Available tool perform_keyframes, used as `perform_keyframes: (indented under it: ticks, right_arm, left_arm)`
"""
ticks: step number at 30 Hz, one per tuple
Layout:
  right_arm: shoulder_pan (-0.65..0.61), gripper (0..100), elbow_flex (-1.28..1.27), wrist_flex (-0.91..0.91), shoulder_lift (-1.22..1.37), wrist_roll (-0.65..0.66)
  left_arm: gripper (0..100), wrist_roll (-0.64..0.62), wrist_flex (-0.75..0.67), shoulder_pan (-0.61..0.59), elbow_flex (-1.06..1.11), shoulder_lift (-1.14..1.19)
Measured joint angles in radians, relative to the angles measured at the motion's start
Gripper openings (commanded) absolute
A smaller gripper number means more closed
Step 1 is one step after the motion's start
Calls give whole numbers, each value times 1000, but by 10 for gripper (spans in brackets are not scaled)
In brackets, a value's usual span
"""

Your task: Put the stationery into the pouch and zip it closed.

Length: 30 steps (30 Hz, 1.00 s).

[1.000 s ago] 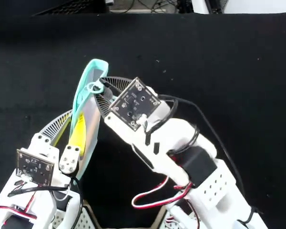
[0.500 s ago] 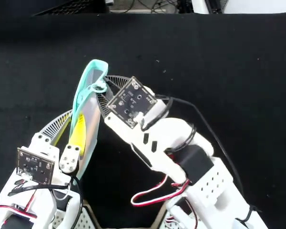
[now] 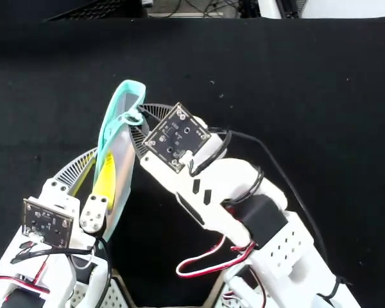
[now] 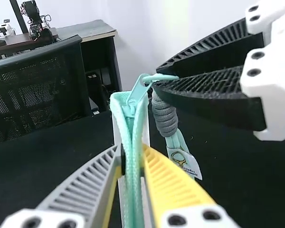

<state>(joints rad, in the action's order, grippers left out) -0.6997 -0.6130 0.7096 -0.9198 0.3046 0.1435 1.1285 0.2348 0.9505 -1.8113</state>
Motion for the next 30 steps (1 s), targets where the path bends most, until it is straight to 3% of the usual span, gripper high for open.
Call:
perform_keyframes:
  ticks: [14,19,30]
  right_arm:
    - [0,19,11,38,0,-5]
    - [-44,125,11,46,0,-6]
    - [-60,90,11,46,0,-6]
  left_arm:
    - [27,0,0,0,0,0]
    - [27,0,0,0,0,0]
    - [27,0,0,0,0,0]
